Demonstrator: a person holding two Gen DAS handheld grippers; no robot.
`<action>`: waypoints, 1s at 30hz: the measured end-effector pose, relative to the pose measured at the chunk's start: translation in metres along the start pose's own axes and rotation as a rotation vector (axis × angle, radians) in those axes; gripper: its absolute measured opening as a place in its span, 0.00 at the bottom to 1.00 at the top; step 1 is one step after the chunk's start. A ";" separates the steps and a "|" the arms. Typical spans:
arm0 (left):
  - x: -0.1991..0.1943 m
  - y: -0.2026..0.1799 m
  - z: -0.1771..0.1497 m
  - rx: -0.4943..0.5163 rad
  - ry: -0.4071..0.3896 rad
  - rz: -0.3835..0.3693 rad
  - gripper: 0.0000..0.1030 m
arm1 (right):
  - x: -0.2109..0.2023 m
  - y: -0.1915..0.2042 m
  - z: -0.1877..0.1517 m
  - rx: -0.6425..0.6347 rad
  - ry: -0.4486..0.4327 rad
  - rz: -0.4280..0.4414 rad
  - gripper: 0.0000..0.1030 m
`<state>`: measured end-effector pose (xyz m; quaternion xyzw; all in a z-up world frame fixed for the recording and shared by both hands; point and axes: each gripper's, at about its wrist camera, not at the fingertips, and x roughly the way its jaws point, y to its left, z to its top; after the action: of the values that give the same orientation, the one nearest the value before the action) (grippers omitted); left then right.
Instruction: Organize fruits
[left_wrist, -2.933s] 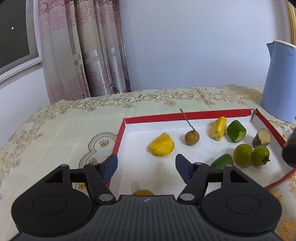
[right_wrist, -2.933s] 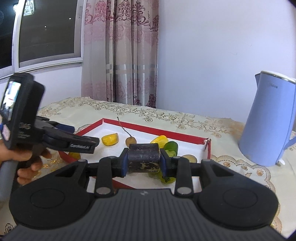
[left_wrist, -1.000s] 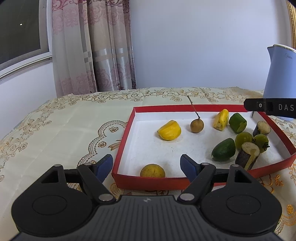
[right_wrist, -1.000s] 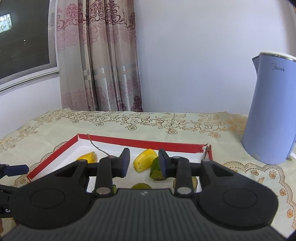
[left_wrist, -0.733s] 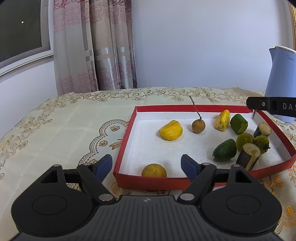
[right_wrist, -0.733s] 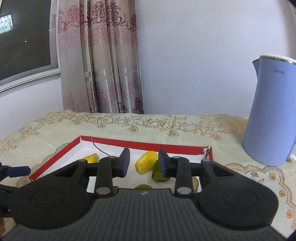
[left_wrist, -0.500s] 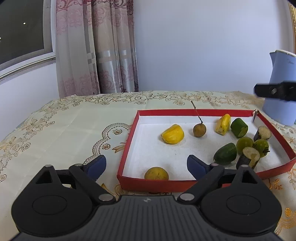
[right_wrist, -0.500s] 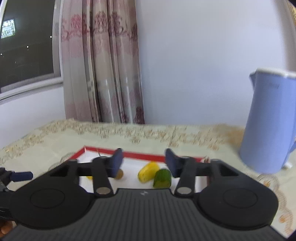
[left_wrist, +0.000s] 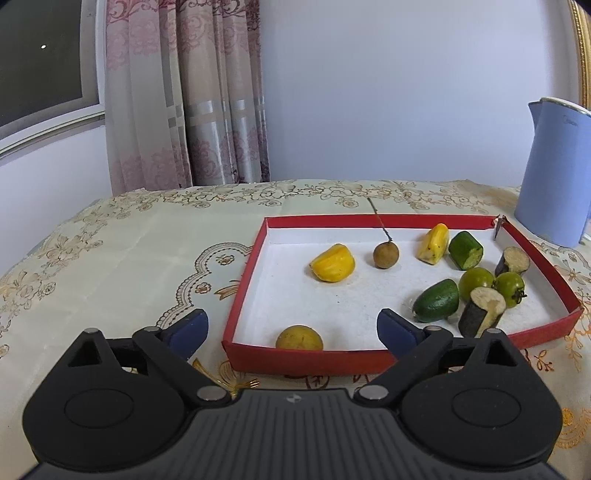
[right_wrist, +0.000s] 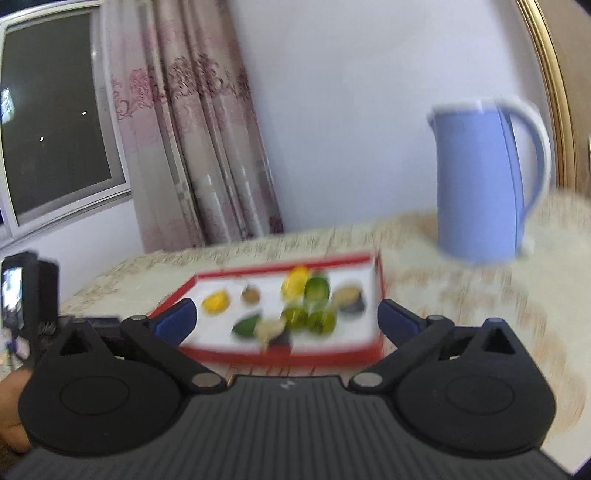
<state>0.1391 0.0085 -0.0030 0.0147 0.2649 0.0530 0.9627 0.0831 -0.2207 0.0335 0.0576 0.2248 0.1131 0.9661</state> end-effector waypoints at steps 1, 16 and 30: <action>-0.001 -0.001 0.000 0.004 -0.003 0.001 0.96 | 0.001 -0.001 -0.007 0.008 0.017 0.001 1.00; -0.009 -0.003 -0.001 -0.001 0.009 -0.011 0.97 | 0.007 0.009 -0.035 -0.065 0.076 -0.026 1.00; -0.005 -0.002 -0.005 0.009 0.008 -0.022 0.97 | 0.026 0.019 -0.045 -0.153 0.213 -0.155 1.00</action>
<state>0.1324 0.0056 -0.0047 0.0158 0.2690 0.0413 0.9621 0.0818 -0.1933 -0.0147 -0.0461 0.3207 0.0603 0.9441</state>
